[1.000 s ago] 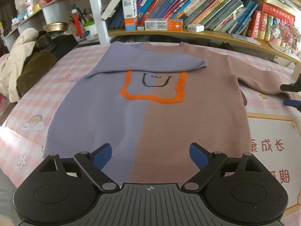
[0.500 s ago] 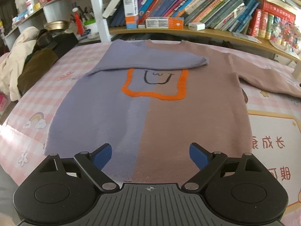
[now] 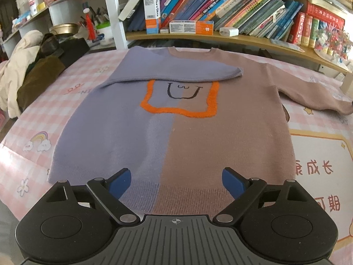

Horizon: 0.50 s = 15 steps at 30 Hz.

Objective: Fold clothes
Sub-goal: 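Lift the mauve sleeve with the right tool and carry it across the sweater body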

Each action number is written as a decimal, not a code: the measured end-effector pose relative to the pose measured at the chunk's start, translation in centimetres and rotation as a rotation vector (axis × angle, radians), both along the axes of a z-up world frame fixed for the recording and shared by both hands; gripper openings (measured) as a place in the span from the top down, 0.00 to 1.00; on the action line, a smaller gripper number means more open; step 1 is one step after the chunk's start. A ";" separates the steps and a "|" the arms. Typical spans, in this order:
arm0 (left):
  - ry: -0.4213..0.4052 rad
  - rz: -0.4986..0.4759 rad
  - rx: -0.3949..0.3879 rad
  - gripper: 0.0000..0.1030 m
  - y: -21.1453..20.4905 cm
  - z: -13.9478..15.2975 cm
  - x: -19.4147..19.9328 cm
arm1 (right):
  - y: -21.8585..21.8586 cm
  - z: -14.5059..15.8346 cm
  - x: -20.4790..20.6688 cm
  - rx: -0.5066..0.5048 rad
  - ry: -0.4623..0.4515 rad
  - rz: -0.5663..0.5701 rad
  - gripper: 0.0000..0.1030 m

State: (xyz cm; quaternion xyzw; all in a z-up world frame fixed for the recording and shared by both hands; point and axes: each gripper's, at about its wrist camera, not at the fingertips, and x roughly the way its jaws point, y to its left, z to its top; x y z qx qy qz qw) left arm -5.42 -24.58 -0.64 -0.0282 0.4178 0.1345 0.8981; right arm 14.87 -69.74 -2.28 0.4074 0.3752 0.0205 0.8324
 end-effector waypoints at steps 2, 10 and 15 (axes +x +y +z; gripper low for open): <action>-0.008 -0.013 -0.005 0.11 0.2 -0.1 0.0 | 1.0 1.6 -0.1 -0.023 -0.032 0.036 0.95; -0.103 -0.093 -0.006 0.11 2.5 1.1 -0.5 | 7.9 7.5 0.8 -0.030 -0.169 0.151 0.95; -0.163 -0.133 0.002 0.11 5.5 2.3 -1.1 | 15.3 10.7 2.2 -0.042 -0.235 0.249 0.95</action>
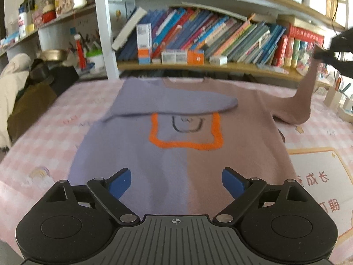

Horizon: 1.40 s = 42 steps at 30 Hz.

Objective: Fold clothes
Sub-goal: 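Lift the mauve sleeve with the right tool and carry it across the sweater body, then open the right tool to lay the mauve sleeve down and withdraw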

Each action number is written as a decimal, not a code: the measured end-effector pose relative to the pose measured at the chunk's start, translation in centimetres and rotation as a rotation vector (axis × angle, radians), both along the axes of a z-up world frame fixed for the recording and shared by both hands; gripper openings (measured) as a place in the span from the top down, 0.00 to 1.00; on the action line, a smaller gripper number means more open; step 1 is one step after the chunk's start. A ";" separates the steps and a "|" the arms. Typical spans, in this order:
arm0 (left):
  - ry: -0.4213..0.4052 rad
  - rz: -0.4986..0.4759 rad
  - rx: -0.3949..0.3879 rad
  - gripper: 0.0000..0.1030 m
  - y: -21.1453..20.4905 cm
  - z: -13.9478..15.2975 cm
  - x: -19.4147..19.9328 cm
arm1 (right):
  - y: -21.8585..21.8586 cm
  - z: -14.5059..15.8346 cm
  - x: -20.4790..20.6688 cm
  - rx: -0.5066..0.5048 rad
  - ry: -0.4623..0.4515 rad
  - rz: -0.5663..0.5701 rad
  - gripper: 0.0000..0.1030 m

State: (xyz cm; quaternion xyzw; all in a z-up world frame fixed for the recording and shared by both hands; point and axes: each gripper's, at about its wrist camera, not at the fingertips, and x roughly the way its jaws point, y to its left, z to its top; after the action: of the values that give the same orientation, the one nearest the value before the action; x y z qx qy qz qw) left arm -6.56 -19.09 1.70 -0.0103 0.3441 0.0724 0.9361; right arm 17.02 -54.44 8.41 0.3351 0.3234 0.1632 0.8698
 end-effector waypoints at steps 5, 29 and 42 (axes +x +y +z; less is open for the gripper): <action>-0.025 -0.013 -0.012 0.11 3.4 0.3 -0.9 | 7.4 1.5 1.1 -0.031 -0.020 0.078 0.95; -0.020 0.125 0.000 0.11 16.5 0.2 -5.8 | 34.1 -4.3 5.0 -0.214 0.044 0.232 0.95; -0.034 0.113 -0.015 0.11 17.8 0.2 -5.2 | 34.4 -5.8 3.2 -0.197 0.089 0.303 0.59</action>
State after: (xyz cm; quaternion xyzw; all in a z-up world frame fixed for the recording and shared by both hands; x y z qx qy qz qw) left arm -11.72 -1.33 1.90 -0.0378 0.3277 0.1226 0.9360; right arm 20.24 -20.04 2.64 0.2028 0.4225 0.2450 0.8488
